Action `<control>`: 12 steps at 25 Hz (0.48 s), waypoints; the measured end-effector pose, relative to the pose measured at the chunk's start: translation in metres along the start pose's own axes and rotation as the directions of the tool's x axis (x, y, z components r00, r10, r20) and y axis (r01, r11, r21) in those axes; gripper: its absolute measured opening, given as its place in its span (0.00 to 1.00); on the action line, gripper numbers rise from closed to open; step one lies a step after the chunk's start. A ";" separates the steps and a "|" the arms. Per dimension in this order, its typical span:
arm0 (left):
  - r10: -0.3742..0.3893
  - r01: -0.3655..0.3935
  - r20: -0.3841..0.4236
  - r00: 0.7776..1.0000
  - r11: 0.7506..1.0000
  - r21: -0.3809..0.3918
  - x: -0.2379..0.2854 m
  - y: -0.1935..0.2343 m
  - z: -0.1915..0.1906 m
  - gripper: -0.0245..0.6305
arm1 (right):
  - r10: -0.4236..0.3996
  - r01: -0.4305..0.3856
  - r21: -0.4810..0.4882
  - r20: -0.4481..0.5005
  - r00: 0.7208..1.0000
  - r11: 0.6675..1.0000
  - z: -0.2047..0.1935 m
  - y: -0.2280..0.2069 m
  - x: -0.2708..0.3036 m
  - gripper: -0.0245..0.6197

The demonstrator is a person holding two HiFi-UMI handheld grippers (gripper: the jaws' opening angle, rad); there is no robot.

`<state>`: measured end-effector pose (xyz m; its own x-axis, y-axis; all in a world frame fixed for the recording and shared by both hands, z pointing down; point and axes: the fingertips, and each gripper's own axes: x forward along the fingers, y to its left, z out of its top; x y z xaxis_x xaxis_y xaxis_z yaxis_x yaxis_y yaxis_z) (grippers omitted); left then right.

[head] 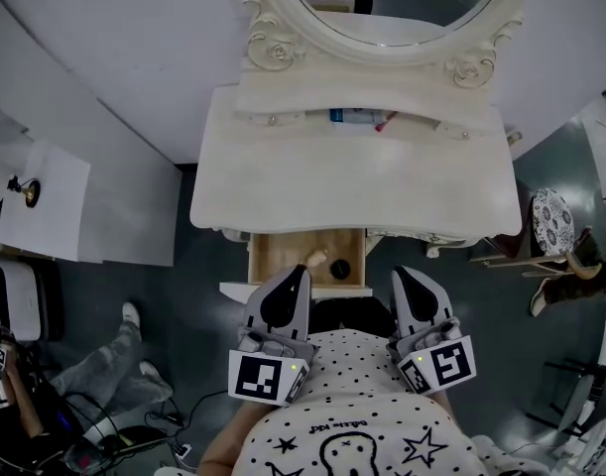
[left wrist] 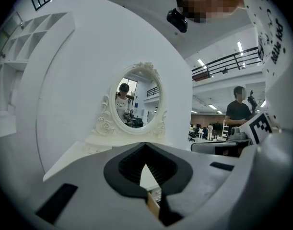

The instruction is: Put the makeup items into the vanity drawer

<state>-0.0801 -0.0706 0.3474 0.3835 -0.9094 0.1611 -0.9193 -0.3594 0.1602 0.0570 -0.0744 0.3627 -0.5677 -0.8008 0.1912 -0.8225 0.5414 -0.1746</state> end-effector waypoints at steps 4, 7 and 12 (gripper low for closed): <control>0.007 -0.007 -0.003 1.000 1.000 -0.002 -0.002 0.001 -0.001 0.03 | 0.009 -0.009 -0.003 -0.006 1.000 1.000 -0.002 0.002 0.001 0.05; 0.009 -0.009 -0.008 1.000 1.000 -0.003 -0.002 0.001 -0.003 0.03 | 0.011 -0.011 0.002 -0.011 1.000 1.000 -0.004 0.002 0.001 0.05; 0.014 -0.014 -0.013 1.000 1.000 -0.006 -0.002 0.003 -0.002 0.03 | 0.012 -0.012 0.009 -0.013 1.000 1.000 -0.004 0.002 0.002 0.05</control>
<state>-0.0832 -0.0692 0.3499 0.3714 -0.9117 0.1757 -0.9242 -0.3449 0.1638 0.0540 -0.0738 0.3663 -0.5783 -0.7905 0.2020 -0.8151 0.5487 -0.1860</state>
